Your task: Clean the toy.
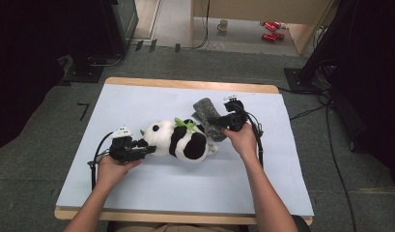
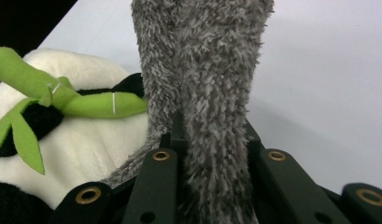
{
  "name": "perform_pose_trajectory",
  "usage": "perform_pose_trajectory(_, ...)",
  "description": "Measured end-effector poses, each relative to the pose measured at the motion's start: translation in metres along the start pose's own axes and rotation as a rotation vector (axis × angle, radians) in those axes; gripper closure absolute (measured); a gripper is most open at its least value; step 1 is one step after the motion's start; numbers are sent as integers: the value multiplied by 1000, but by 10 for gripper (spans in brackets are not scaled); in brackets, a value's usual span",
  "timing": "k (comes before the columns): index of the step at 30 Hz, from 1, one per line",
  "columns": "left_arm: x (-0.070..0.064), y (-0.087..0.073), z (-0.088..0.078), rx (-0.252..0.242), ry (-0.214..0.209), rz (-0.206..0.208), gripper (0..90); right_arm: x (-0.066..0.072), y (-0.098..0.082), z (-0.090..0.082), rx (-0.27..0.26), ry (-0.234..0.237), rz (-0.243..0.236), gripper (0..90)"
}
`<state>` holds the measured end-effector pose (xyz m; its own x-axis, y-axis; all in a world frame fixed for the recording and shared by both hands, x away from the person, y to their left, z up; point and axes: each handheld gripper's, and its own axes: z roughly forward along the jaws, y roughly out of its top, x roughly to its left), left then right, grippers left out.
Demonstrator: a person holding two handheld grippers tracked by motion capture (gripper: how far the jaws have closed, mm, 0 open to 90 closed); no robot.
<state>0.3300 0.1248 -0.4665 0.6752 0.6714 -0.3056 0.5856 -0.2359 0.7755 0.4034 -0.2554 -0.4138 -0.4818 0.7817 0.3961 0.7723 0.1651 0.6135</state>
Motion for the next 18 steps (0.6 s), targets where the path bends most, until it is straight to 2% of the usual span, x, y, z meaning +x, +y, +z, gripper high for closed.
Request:
perform_pose_trajectory(4, 2, 2, 0, 5, -7, -7, 520, -2, -2, -2, 8, -27, -2, 765)
perform_pose_trajectory(13, 5, 6, 1, 20, -23, -32, 517, -15, -19, -5, 34, -72, 33, 767)
perform_pose_trajectory(15, 5, 7, 1, 26, -28, -34, 516, -20, -23, -12, 39, -109, 42, 767)
perform_pose_trajectory(18, 6, 8, 0, 39, -32, -25, 514, -28, -28, -27, 10, -133, 73, 767)
